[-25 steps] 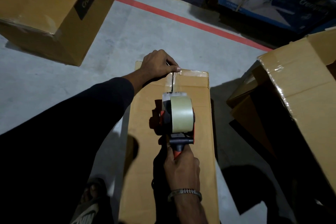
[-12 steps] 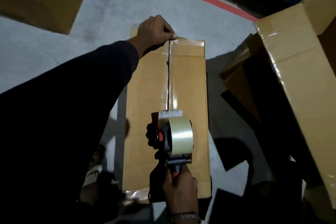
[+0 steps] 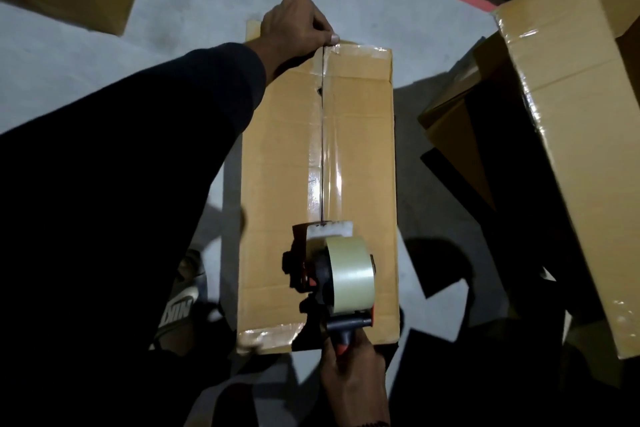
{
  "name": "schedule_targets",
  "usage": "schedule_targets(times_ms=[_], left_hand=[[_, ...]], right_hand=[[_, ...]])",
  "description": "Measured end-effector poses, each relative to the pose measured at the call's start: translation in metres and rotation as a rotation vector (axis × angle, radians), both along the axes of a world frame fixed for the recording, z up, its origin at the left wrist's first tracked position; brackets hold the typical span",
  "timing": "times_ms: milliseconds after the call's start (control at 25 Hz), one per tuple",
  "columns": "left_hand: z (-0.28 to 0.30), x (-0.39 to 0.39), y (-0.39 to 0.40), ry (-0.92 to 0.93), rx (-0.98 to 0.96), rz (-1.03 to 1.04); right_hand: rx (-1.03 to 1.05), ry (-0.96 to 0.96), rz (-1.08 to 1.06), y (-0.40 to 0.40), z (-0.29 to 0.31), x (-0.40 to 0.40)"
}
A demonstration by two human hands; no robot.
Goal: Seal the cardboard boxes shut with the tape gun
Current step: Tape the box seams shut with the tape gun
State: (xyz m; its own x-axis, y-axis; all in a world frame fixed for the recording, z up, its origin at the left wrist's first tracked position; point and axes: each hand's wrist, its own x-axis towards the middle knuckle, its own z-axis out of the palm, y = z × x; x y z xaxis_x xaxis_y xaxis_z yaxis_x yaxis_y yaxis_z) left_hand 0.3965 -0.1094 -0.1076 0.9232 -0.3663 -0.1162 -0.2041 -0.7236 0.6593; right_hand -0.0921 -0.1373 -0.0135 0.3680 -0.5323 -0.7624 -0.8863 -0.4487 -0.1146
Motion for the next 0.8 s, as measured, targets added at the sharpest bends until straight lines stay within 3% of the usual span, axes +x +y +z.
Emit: schedule_targets(times_ms=[120,320,480,560,720,800], left_hand=[[0.0,-0.001,0.001,-0.004,0.009,0.006],[-0.001,-0.008,0.001,-0.105,0.037,-0.029],[0.005,-0.013,0.016,-0.053,0.239,-0.282],[0.011,-0.03,0.025,-0.134,0.313,-0.384],[-0.003,-0.12,0.03,-0.27,0.448,-0.754],[-0.016,-0.173,0.04,-0.325,0.515,-0.792]], right_hand=[[0.111,0.161,0.107,0.005,0.008,-0.023],[-0.03,0.114,0.044,0.006,-0.001,-0.031],[-0.001,0.035,-0.005,0.009,-0.007,-0.036],[-0.012,-0.025,-0.02,0.01,-0.006,-0.038],[-0.059,-0.11,-0.038,0.013,-0.003,-0.043],[-0.068,-0.133,-0.047,0.013,0.003,-0.045]])
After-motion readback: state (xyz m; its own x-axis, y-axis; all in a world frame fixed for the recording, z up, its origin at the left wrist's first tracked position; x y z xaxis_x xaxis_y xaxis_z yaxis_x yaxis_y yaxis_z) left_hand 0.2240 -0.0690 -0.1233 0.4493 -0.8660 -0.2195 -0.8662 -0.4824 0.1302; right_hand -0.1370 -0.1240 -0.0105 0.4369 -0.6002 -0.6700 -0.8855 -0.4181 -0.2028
